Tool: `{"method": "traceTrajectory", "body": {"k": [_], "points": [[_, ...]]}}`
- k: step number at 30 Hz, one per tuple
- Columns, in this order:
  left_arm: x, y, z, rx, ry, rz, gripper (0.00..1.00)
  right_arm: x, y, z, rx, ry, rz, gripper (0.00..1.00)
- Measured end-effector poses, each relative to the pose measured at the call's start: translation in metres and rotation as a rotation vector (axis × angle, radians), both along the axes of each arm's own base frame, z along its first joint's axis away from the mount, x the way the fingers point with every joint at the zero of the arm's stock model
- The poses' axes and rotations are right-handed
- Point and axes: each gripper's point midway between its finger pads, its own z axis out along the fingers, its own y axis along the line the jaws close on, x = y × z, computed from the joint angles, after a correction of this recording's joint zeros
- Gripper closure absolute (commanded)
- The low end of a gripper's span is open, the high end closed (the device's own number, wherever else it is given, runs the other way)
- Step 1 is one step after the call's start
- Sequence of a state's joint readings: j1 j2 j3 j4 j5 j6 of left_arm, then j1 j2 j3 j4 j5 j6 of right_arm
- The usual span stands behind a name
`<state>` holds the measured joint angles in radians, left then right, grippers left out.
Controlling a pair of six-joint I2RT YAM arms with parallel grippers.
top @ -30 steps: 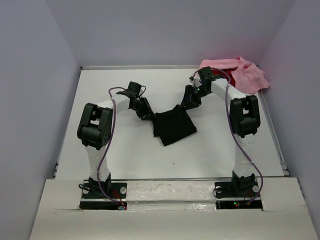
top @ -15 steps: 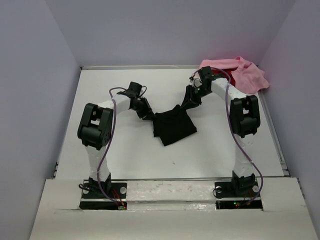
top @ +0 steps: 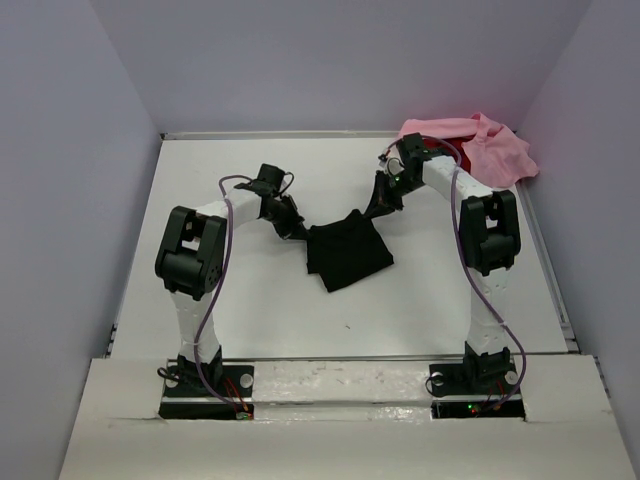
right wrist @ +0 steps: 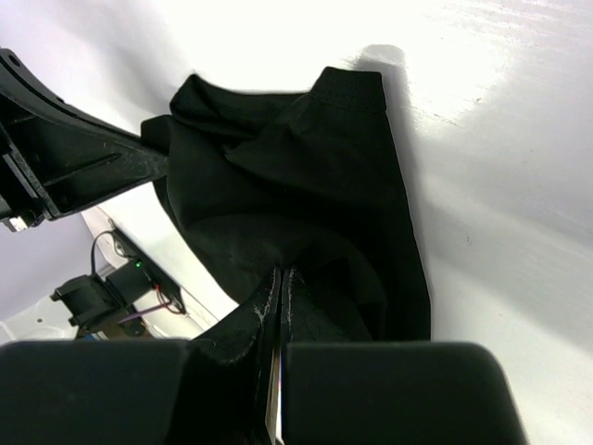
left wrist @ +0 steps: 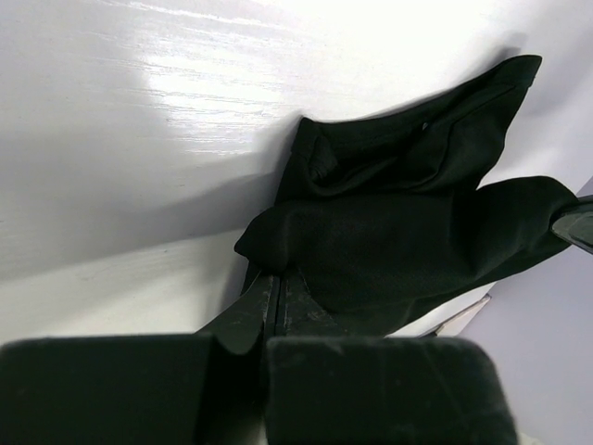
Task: Fold and stack the t-shirts
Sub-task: Fold the tshirt
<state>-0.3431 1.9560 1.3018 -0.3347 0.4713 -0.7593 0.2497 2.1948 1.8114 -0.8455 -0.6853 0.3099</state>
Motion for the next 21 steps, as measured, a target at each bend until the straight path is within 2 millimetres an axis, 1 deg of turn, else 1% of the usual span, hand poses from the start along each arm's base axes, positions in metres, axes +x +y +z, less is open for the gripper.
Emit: {"method": "traceTrajectory", "body": {"k": [5,7,8,9,11,14,15,16,17,18,21], "points": [[-0.005,0.002,0.0,0.015,0.023,-0.005,1.0,-0.003,-0.001,0.0,-0.003,0.014,-0.001,1.0],[-0.004,0.003,0.004,0.026,0.029,-0.013,1.0,-0.002,0.0,0.0,-0.004,0.02,-0.003,1.0],[0.0,0.002,0.009,0.028,0.022,-0.02,1.0,0.0,0.0,-0.001,-0.003,0.021,-0.006,1.0],[0.007,0.001,0.013,0.028,0.014,-0.023,1.0,0.002,0.001,-0.001,-0.003,0.021,-0.008,1.0],[0.028,-0.001,0.023,0.019,-0.027,-0.038,1.0,0.007,0.003,-0.003,0.0,0.026,-0.017,1.0],[0.052,0.004,0.027,0.011,-0.056,-0.037,1.0,0.013,0.004,-0.004,0.003,0.033,-0.032,1.0],[0.065,0.013,0.028,0.009,-0.061,-0.023,1.0,0.016,0.004,-0.003,0.006,0.031,-0.037,1.0],[0.073,0.021,0.028,0.01,-0.064,-0.012,1.0,0.02,0.005,0.0,0.01,0.026,-0.044,1.0],[0.077,0.026,0.028,0.01,-0.063,-0.004,1.0,0.021,0.005,0.002,0.012,0.024,-0.047,1.0],[0.087,0.038,0.028,0.014,-0.061,0.012,1.0,0.025,0.006,0.004,0.017,0.017,-0.051,1.0],[0.106,0.055,0.034,0.016,-0.073,0.03,1.0,0.032,0.009,0.014,0.038,-0.001,-0.066,1.0]]}}
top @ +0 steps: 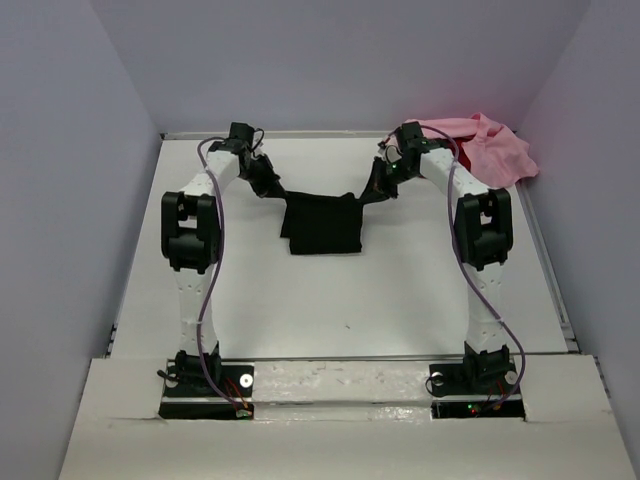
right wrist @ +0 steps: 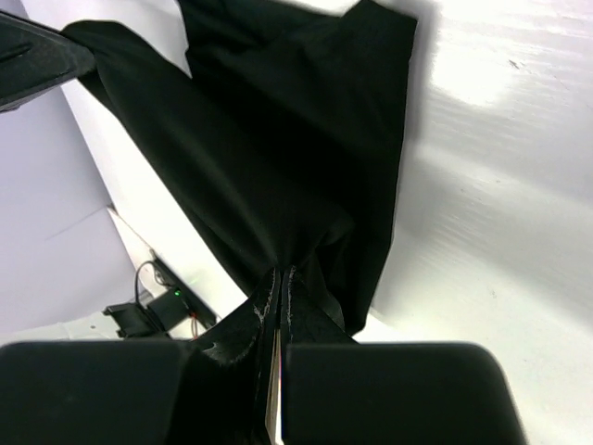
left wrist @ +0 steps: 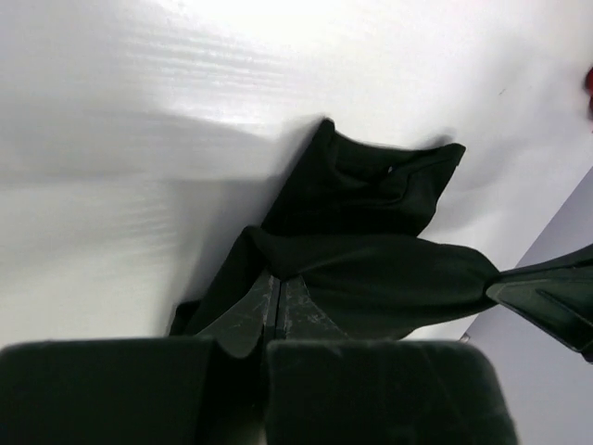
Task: Fold and stack the t-shirts
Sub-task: Fold the tshirt
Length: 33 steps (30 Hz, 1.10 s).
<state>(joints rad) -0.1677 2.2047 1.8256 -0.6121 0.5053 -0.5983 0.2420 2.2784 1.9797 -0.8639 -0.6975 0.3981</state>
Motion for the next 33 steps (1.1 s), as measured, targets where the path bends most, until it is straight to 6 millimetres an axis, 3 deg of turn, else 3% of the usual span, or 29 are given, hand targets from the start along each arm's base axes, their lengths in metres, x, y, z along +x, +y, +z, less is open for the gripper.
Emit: {"method": "traceTrajectory", "body": {"k": [4,8,12,15,18,25,29,33], "points": [[0.008,0.006,0.012,-0.014,-0.023,-0.012,1.0,0.003,0.003,0.005,0.02,-0.002,-0.009,1.0],[0.001,0.002,0.01,-0.028,-0.012,-0.032,1.0,0.003,0.003,0.01,0.037,0.007,-0.017,1.0],[-0.021,0.0,0.004,-0.05,0.027,-0.043,1.0,0.0,0.001,0.026,0.059,-0.005,-0.024,1.0],[-0.04,-0.001,0.011,-0.067,0.047,-0.043,1.0,-0.007,0.0,0.043,0.076,-0.025,-0.02,1.0],[-0.057,-0.008,0.032,-0.083,0.023,-0.056,1.0,-0.02,0.0,0.069,0.106,-0.055,-0.011,1.0],[-0.08,-0.029,0.112,-0.142,-0.136,-0.082,1.0,-0.046,0.0,0.113,0.175,-0.116,0.014,1.0],[-0.092,-0.042,0.134,-0.169,-0.167,-0.099,1.0,-0.062,-0.002,0.113,0.183,-0.098,0.019,1.0],[-0.101,-0.054,0.143,-0.186,-0.164,-0.106,1.0,-0.077,-0.005,0.107,0.181,-0.083,0.017,1.0]]}}
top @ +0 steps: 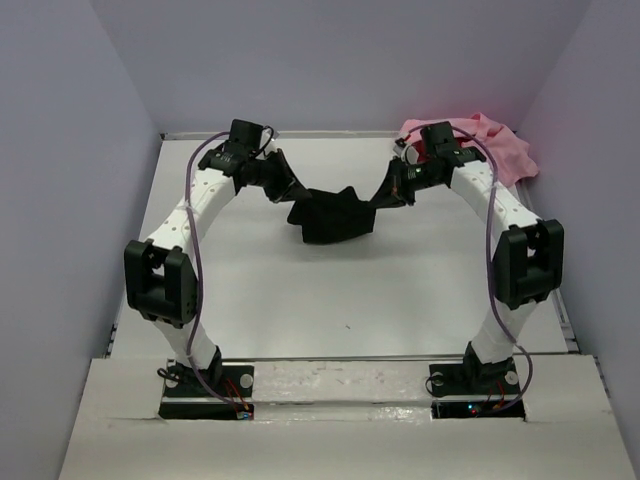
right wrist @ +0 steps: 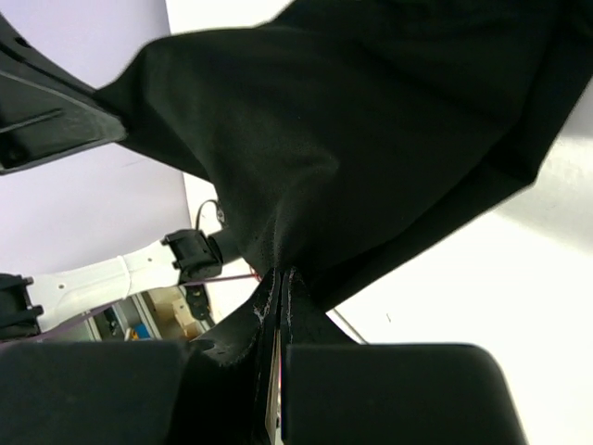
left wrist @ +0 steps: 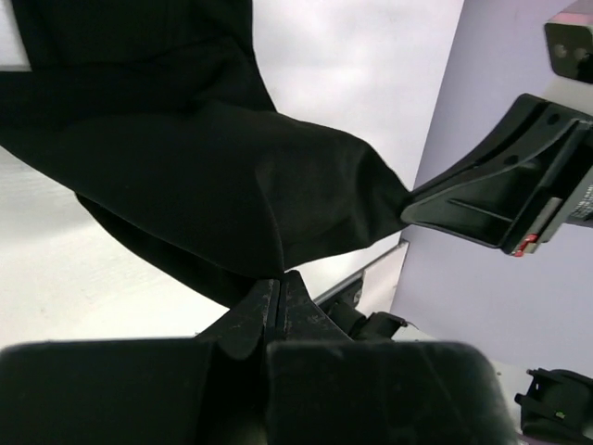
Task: Fold and stack the t-shirts
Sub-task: Fold the tshirt
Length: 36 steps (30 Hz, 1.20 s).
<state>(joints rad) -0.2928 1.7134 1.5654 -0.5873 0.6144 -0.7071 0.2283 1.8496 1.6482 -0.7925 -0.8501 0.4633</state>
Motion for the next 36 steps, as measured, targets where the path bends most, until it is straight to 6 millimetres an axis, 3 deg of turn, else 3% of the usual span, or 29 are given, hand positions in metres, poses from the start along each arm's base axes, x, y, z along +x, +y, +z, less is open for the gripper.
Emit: {"method": "traceTrajectory", "body": {"k": [4,10,14,18,22,28,36], "points": [[-0.011,-0.007,0.012,-0.006,-0.012,-0.006,1.0,-0.021,-0.006,0.0,-0.008,-0.008,-0.011,1.0],[-0.03,-0.003,0.031,-0.014,-0.05,-0.005,1.0,-0.049,-0.017,0.031,0.001,-0.165,-0.05,1.0],[-0.05,0.004,0.027,-0.012,-0.038,0.001,1.0,-0.079,-0.028,0.038,0.001,-0.258,-0.079,1.0],[-0.077,0.009,0.013,-0.011,-0.003,-0.002,1.0,-0.106,-0.036,0.027,-0.005,-0.285,-0.092,1.0],[-0.094,0.01,0.0,-0.013,0.04,-0.003,1.0,-0.11,-0.038,0.015,-0.009,-0.269,-0.11,1.0],[-0.092,0.007,0.003,-0.027,0.025,0.002,1.0,-0.102,-0.039,0.018,-0.004,-0.33,-0.13,1.0],[-0.096,-0.006,0.001,-0.063,0.017,-0.018,0.99,-0.1,-0.042,0.004,-0.022,-0.334,-0.153,1.0]]}}
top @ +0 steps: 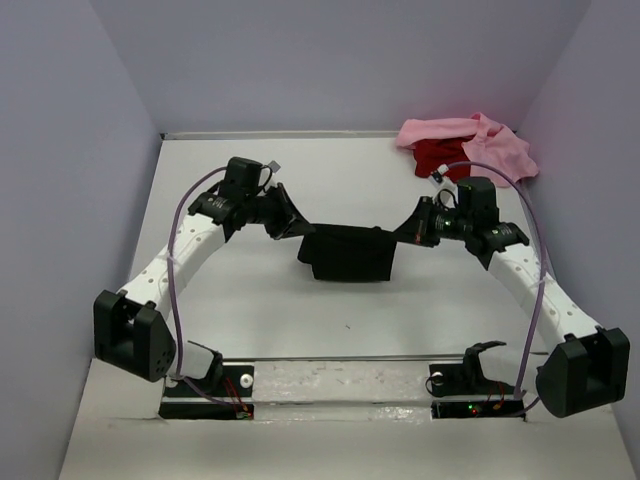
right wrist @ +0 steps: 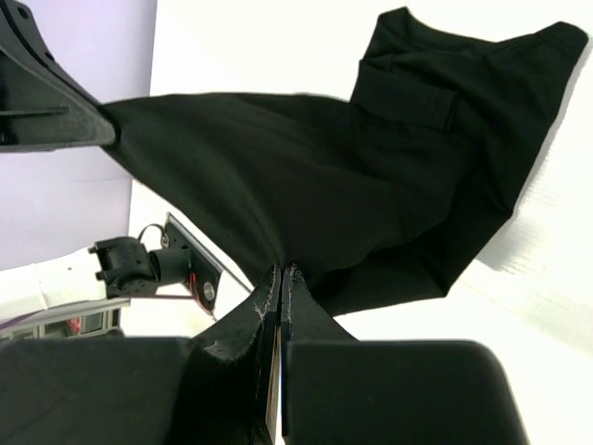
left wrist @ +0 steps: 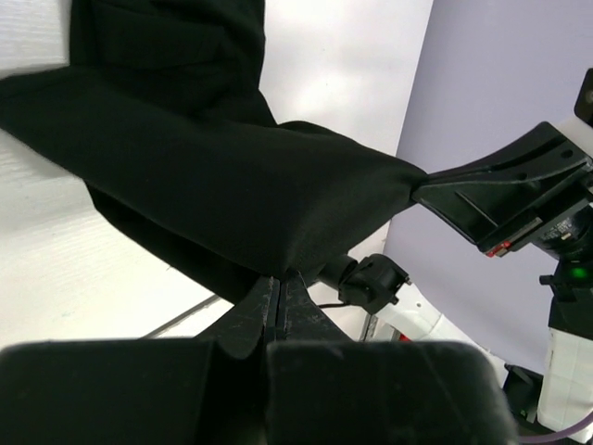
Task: Fold and stack the t-shirts
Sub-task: Fold the tshirt
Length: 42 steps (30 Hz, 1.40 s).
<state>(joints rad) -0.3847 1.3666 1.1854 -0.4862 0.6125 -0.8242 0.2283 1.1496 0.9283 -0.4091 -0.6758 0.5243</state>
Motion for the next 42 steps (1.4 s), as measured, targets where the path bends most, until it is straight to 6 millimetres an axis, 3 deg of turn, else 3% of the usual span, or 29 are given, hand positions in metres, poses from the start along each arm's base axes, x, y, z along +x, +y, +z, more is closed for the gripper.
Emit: {"method": "traceTrajectory", "body": {"k": [6,11,17,22,27,36,42], "points": [[0.008,-0.016,-0.014,-0.003,0.021,-0.035,1.0,0.014,0.002,-0.01,-0.004,0.013,-0.017,1.0],[0.008,-0.025,-0.025,0.009,0.046,-0.057,1.0,0.014,0.001,0.002,0.012,-0.06,-0.019,1.0],[0.011,-0.029,-0.026,0.006,0.028,-0.07,1.0,0.013,-0.001,0.0,0.021,-0.128,-0.032,1.0],[0.033,-0.04,-0.035,0.01,0.011,-0.086,1.0,0.032,-0.005,-0.02,-0.022,-0.085,-0.093,1.0],[0.049,-0.05,-0.041,-0.005,-0.024,-0.109,1.0,0.04,-0.017,-0.015,-0.061,-0.13,-0.174,1.0],[0.049,-0.057,-0.034,-0.03,-0.063,-0.14,1.0,0.012,-0.034,0.026,-0.041,-0.294,-0.241,1.0],[0.029,-0.056,0.001,-0.065,-0.149,-0.161,1.0,-0.008,-0.042,0.042,-0.044,-0.346,-0.255,1.0]]}}
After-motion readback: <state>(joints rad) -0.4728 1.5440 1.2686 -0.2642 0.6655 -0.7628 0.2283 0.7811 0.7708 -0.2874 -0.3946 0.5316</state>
